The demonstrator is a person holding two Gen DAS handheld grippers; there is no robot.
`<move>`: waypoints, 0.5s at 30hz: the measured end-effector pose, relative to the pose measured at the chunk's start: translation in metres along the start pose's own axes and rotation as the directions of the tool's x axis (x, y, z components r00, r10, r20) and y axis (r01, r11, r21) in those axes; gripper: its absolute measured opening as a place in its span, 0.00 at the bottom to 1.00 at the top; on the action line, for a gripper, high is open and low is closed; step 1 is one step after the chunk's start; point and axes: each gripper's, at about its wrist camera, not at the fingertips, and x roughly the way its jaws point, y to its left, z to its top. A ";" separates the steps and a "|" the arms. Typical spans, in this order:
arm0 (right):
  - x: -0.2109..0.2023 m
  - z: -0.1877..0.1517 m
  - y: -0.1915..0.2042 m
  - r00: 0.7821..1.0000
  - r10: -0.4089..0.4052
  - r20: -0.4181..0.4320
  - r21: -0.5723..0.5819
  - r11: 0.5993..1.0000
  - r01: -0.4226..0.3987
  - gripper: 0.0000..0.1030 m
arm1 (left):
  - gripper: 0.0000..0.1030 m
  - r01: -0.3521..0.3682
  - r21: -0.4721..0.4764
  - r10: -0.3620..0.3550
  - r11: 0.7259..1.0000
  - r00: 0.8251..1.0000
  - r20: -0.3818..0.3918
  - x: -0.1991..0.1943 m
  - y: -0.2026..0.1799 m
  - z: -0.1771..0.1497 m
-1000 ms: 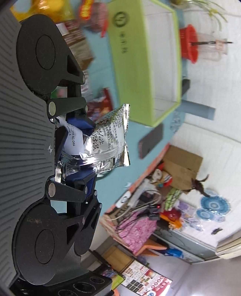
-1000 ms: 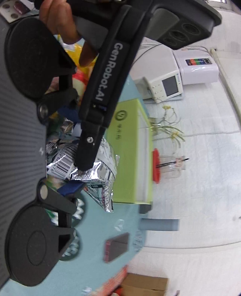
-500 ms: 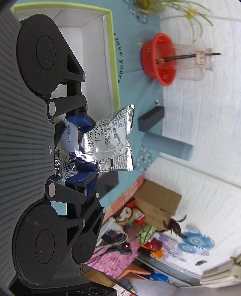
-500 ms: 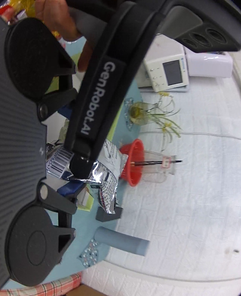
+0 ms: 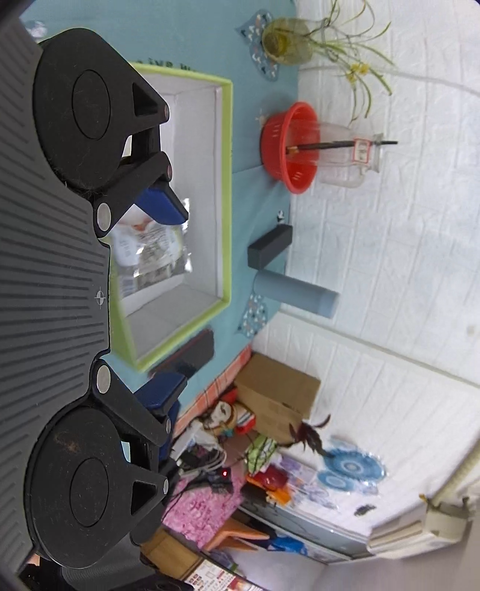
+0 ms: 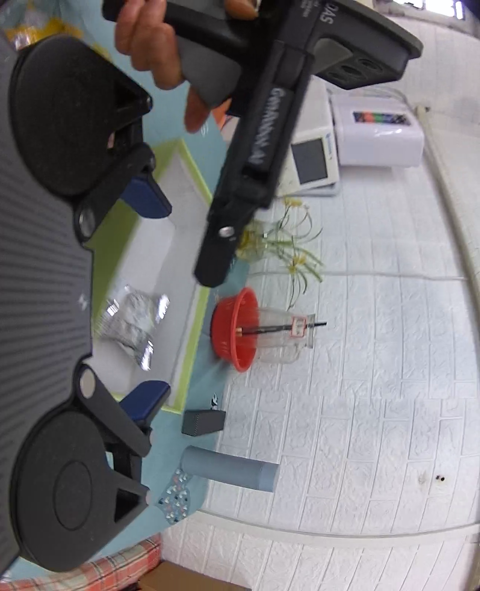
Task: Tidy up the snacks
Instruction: 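Carry the silver foil bag into the green box and open the left gripper, then return the left gripper to the pile and grasp the brown-wrapped pastry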
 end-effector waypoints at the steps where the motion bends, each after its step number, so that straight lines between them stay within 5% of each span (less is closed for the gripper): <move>1: -0.010 -0.008 0.007 1.000 0.012 -0.003 0.010 1.000 -0.012 0.91 | 0.74 -0.001 0.006 0.001 1.000 1.000 0.005 -0.015 -0.005 -0.009; 9: -0.074 -0.091 0.073 0.996 0.050 -0.080 0.073 0.996 -0.045 0.91 | 0.78 -0.096 0.029 0.095 0.995 0.995 0.028 -0.110 -0.013 -0.108; 15: -0.109 -0.116 0.122 0.985 0.153 -0.074 0.099 0.984 -0.146 0.91 | 0.72 -0.098 -0.144 0.091 0.985 0.994 -0.058 -0.160 0.004 -0.182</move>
